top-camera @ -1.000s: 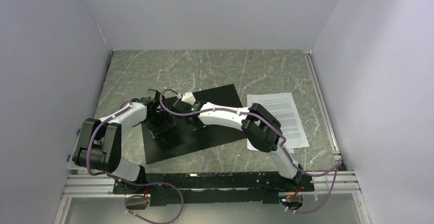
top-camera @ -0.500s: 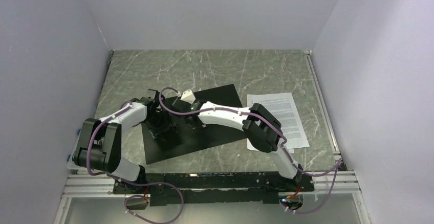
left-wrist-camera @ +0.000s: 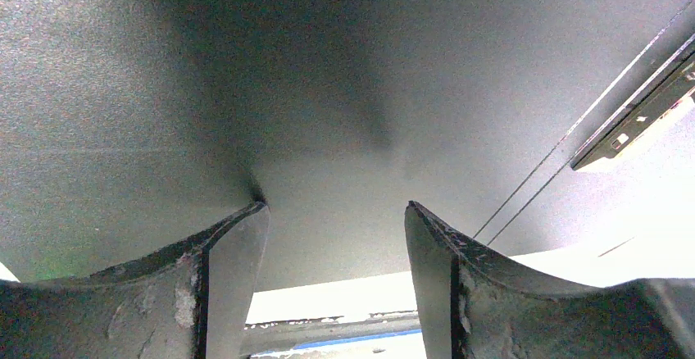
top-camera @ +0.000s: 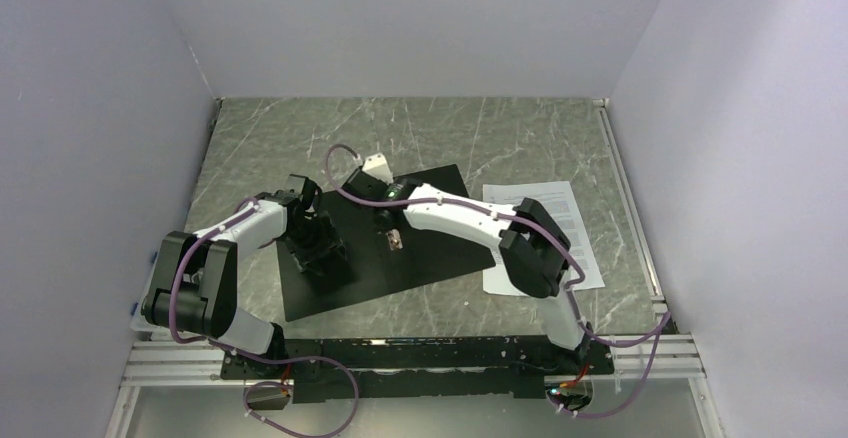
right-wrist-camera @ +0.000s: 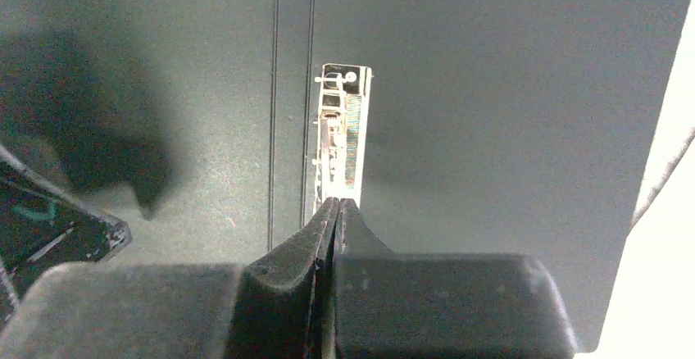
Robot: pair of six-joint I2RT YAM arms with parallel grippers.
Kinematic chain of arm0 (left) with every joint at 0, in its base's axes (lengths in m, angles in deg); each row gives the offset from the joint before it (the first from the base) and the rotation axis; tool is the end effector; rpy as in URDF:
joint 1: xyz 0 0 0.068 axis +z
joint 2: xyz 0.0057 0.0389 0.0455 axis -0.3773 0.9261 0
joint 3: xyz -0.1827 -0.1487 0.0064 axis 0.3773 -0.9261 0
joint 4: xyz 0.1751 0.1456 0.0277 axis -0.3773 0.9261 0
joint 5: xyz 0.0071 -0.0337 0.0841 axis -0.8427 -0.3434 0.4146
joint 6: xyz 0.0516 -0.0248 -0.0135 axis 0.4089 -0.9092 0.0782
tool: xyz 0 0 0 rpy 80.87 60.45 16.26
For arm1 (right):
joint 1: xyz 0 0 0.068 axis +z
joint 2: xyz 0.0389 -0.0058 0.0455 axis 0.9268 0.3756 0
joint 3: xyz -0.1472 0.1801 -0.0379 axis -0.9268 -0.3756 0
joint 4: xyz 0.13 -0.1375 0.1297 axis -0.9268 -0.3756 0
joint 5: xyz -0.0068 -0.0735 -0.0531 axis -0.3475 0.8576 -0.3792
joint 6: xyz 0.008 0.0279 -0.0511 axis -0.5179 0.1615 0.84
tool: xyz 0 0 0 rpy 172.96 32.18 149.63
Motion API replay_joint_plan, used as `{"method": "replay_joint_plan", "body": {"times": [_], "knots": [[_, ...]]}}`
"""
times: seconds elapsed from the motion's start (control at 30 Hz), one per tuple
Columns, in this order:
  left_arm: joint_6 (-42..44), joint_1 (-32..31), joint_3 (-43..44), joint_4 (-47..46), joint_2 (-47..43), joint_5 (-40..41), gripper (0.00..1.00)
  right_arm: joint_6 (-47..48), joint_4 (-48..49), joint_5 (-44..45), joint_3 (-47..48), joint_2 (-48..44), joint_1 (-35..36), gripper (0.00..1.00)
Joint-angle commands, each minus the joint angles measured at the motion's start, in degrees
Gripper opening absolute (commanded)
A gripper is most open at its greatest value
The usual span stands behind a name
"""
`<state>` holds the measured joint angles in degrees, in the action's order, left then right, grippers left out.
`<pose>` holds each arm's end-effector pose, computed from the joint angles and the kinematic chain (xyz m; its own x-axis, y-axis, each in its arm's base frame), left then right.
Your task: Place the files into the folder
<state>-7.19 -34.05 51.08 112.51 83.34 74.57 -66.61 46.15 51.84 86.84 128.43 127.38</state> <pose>0.2137 -0.0529 0.1317 -0.8607 -0.5089 -0.0125 -0.4890 0.8333 -0.2580 0.2184 0.3319 0.1913 -0.7356 -0.3185 -0.5979 -0.3219 0.9409 -0.1051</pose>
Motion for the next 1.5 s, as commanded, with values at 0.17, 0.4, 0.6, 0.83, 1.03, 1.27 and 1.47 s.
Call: {"method": "replay_joint_plan", "body": {"times": [0.17,0.4,0.6,0.83,1.03,1.27,1.47], "knots": [[1.1,-0.2,-2.6,-0.7,1.7,6.3,0.70,-2.3,5.0,-4.5,-8.2,-14.5,-3.7,0.05],[1.3,-0.2,-2.6,-0.9,1.5,5.9,0.70,-4.7,9.5,-10.6,-16.5,-17.9,-5.7,0.00],[1.5,-0.2,-2.5,-1.3,1.7,5.2,0.70,-7.0,14.3,-18.7,-20.8,-17.2,-6.8,0.00],[1.7,-0.2,-2.7,-1.5,1.6,4.8,0.70,-10.7,20.5,-26.8,-22.9,-14.4,-8.3,0.00],[1.9,-0.2,-2.7,-1.7,1.8,4.4,0.70,-13.4,24.0,-31.0,-23.1,-12.0,-9.4,0.00],[2.0,-0.2,-2.5,-2.0,2.2,4.0,0.70,-14.8,25.8,-34.0,-21.3,-9.6,-11.4,0.00],[2.1,-0.2,-2.5,-2.1,2.5,3.8,0.70,-15.6,26.5,-35.4,-18.7,-7.7,-13.3,0.00]]}}
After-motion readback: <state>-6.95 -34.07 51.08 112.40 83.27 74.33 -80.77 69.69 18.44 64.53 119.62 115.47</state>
